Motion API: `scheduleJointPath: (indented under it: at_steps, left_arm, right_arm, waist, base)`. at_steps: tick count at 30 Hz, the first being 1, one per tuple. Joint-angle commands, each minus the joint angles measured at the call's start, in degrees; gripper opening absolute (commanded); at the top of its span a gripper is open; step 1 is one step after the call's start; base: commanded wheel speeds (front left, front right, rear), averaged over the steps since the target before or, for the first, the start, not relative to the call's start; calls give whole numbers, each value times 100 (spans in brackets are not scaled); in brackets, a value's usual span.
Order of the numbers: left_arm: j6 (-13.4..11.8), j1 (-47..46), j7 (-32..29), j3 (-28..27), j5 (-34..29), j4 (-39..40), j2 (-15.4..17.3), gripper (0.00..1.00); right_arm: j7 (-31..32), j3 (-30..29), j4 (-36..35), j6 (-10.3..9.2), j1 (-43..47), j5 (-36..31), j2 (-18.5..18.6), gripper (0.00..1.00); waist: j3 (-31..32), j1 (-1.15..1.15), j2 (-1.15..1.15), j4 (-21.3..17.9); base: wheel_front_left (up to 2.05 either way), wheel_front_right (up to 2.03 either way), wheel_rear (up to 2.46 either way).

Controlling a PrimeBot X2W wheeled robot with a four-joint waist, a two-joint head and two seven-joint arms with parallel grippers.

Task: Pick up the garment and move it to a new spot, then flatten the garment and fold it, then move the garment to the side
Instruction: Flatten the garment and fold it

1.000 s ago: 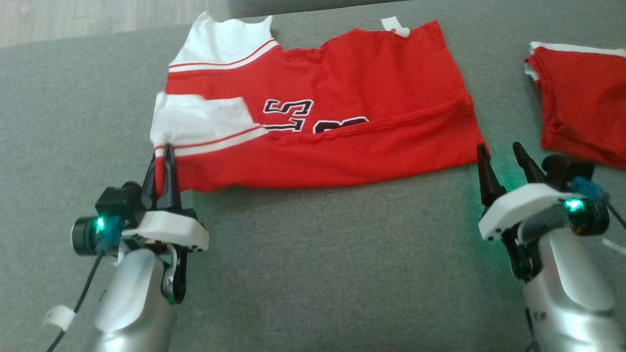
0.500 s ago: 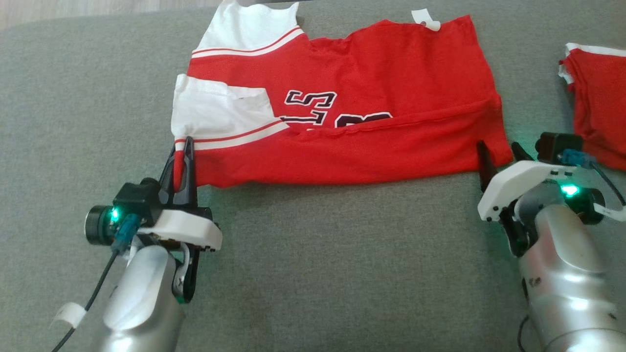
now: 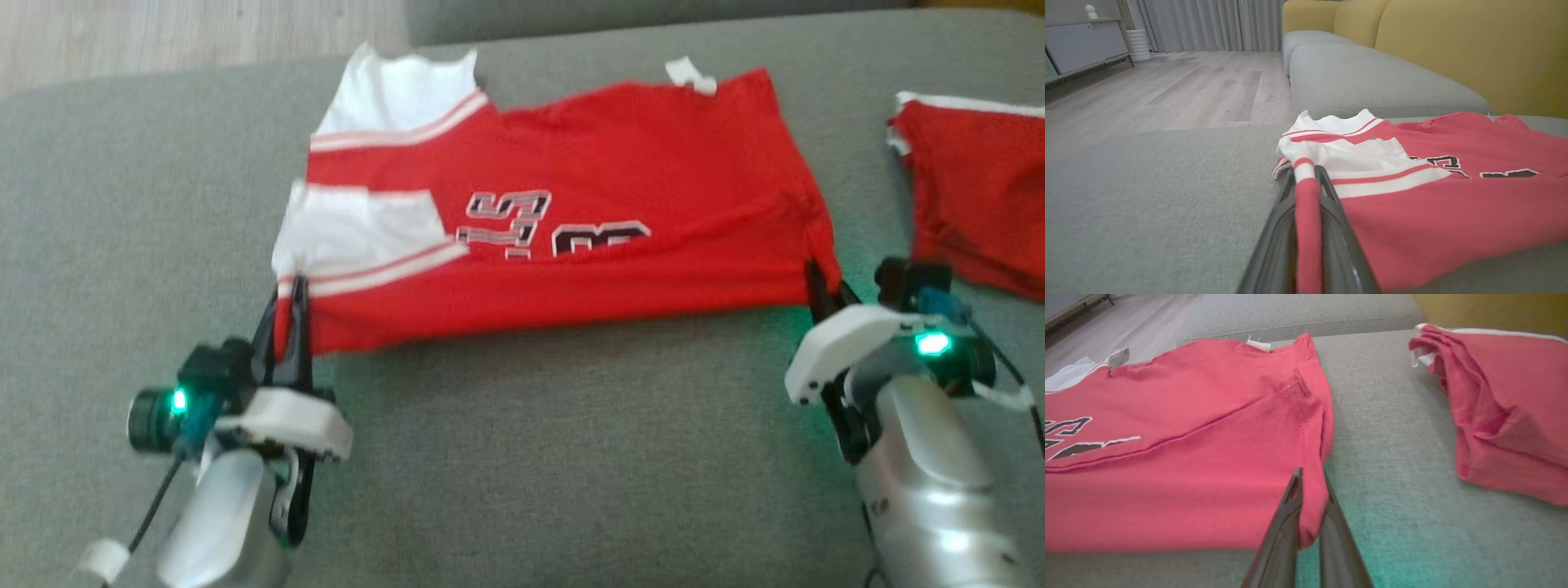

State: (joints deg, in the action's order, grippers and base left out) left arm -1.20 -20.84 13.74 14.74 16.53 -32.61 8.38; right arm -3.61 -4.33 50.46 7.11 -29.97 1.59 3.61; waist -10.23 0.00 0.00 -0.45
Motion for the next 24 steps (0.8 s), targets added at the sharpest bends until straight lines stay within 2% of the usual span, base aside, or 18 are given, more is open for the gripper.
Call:
scheduleJointPath:
  at_steps: [1,12,23,24]
  left_arm:
    - [-50,12,43,-245,44,156,219,0]
    - [-183,1058,-218,-159,147,755,298,0]
    - [-340,1787,-600,-24,225,1548,290,0]
    - [-346,1795,-631,-9,223,1572,292,0]
  right_arm:
    - [-57,87,-254,37,81,60,61,0]
    - [714,372,-1369,37,1219,434,178,0]
    - [1565,256,-2673,37,2205,619,183,0]
    - [1581,239,-2781,37,2241,616,171,61]
  waist:
    - [182,0,0,-100]
    - [810,0,0,-266]
    - [918,0,0,-323]
    - [905,0,0,-327]
  base:
    - [0,0,0]
    - [0,0,0]
    - [0,0,0]
    - [0,0,0]
